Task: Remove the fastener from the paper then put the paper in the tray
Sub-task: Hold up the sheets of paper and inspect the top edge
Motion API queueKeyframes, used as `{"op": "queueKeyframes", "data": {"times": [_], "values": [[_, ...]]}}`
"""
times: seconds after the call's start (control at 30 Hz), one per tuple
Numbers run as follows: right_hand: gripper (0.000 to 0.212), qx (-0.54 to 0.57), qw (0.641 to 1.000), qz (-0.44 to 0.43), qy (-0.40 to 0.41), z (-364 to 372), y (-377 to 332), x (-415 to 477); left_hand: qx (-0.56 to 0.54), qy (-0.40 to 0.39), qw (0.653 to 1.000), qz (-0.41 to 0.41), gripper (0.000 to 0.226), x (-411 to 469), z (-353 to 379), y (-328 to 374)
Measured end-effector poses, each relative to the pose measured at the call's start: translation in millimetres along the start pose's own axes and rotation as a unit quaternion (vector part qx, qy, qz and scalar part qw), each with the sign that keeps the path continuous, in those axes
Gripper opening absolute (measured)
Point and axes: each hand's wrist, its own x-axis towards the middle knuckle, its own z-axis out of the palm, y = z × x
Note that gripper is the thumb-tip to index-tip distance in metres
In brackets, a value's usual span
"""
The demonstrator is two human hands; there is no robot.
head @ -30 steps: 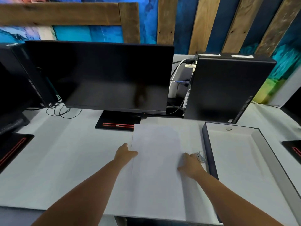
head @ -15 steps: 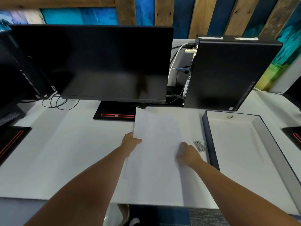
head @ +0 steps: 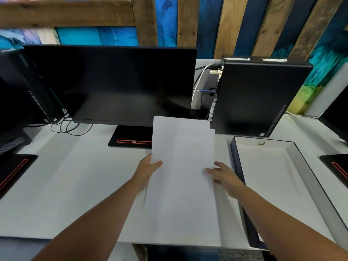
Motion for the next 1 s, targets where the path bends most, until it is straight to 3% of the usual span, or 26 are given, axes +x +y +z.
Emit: {"op": "queueKeyframes", "data": {"times": [0.1, 0.2, 0.4, 0.63, 1.0], "values": [[0.039, 0.056, 0.996, -0.015, -0.068, 2, -18, -12, -0.044, -0.032, 0.998, 0.006, 0.032, -6, -1, 14], [0.036, 0.084, 0.991, -0.042, -0.096, 9, -37, -27, -0.066, -0.044, 0.996, 0.029, 0.032, -12, -3, 30], [0.024, 0.108, 0.981, -0.162, -0.014, 28, -69, -59, -0.094, -0.030, 0.991, 0.095, 0.025, -27, 1, 64], [0.030, 0.089, 0.976, -0.195, 0.028, 36, -68, -73, -0.110, -0.019, 0.986, 0.126, 0.021, -45, 5, 78], [0.031, 0.091, 0.977, -0.184, 0.053, 39, -54, -82, -0.088, -0.022, 0.992, 0.093, 0.019, -57, 11, 63]]}}
